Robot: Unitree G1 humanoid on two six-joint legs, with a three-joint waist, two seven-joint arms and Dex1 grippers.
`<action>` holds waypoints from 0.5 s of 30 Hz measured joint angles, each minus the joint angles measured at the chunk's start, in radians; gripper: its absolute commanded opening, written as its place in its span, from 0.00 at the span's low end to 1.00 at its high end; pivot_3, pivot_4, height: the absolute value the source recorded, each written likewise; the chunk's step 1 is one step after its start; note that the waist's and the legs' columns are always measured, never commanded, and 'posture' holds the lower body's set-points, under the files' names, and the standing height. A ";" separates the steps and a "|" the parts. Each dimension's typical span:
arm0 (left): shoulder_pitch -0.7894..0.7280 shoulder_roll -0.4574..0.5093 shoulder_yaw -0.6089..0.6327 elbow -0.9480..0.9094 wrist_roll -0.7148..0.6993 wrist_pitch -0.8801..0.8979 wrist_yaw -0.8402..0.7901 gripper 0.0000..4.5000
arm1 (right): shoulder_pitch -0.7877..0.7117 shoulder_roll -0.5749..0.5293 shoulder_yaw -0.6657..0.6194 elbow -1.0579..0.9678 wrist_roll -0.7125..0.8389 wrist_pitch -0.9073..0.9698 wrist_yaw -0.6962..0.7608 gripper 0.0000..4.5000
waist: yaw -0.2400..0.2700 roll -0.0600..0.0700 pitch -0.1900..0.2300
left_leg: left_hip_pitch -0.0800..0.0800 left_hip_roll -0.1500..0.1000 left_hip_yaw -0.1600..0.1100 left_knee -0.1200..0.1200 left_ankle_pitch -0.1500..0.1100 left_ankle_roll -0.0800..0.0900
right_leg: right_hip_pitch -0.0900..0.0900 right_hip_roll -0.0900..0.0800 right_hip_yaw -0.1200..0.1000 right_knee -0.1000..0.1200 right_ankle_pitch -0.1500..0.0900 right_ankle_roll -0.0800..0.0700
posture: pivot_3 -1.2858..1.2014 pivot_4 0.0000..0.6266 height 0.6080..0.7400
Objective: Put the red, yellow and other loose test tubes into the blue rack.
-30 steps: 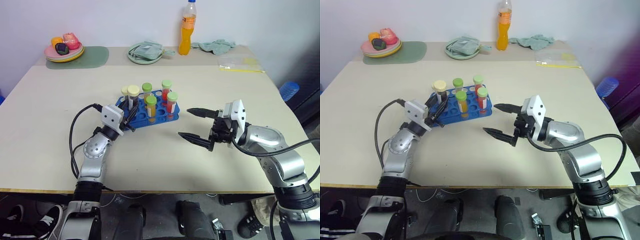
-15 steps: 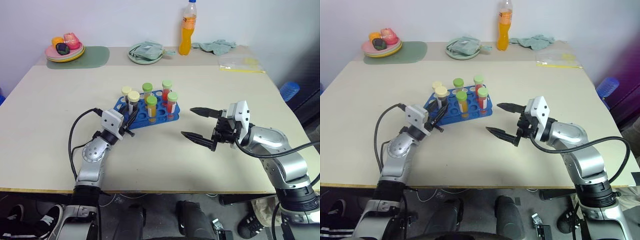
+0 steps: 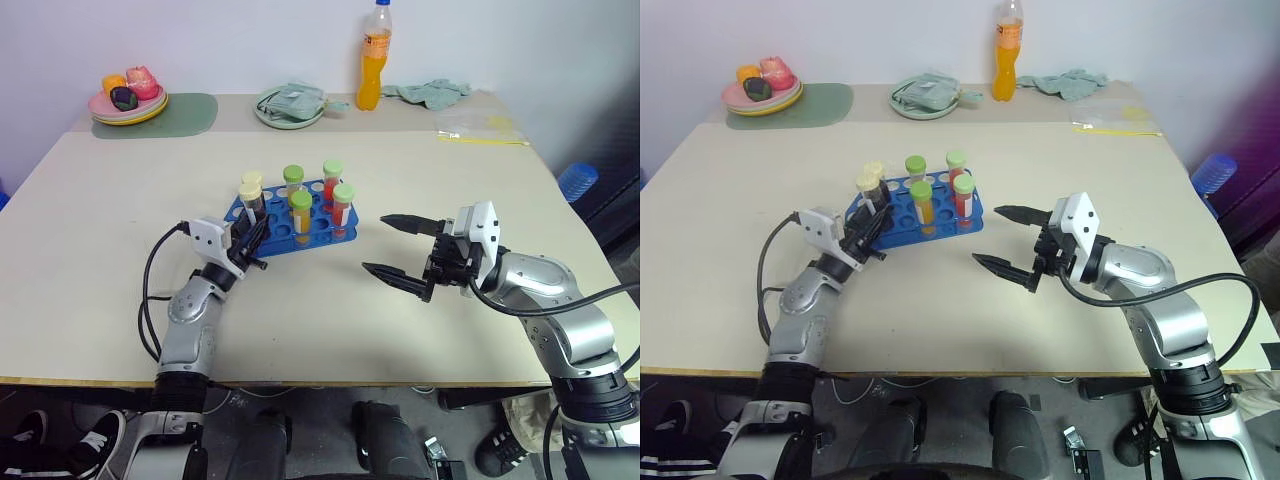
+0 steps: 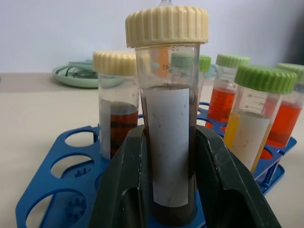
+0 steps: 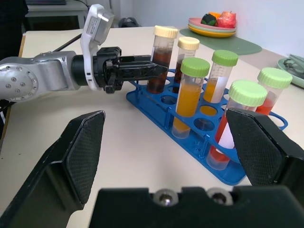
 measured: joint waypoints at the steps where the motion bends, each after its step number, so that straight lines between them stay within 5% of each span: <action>1: 0.009 0.010 0.000 -0.023 -0.009 0.007 -0.013 0.72 | 0.000 0.001 0.000 0.000 -0.003 0.000 0.000 1.00 | -0.001 0.000 0.000 | 0.000 0.000 0.000 0.000 0.000 0.000 | 0.000 0.000 0.000 0.000 0.000 0.000 | 0.52 0.24 1.00; 3: 0.028 0.041 0.000 -0.072 -0.015 0.018 -0.032 0.96 | -0.001 0.001 0.000 0.002 -0.005 0.000 0.002 1.00 | -0.001 0.000 0.000 | 0.000 0.000 0.000 0.000 0.000 0.000 | 0.000 0.000 0.000 0.000 0.000 0.000 | 0.52 0.24 1.00; 4: 0.030 0.050 0.004 -0.085 -0.017 0.027 -0.033 0.98 | -0.001 0.001 0.000 0.003 -0.005 -0.001 0.003 1.00 | 0.001 0.000 0.000 | 0.000 0.000 0.000 0.000 0.000 0.000 | 0.000 0.000 0.000 0.000 0.000 0.000 | 0.52 0.24 1.00; 15: 0.145 0.437 0.160 -0.347 -0.210 0.346 -0.211 0.98 | 0.042 -0.072 -0.064 0.179 -0.040 -0.107 0.103 1.00 | 0.000 0.001 0.001 | 0.000 0.000 0.000 -0.001 0.000 0.000 | 0.000 0.000 0.000 -0.001 -0.002 -0.004 | 0.52 0.24 1.00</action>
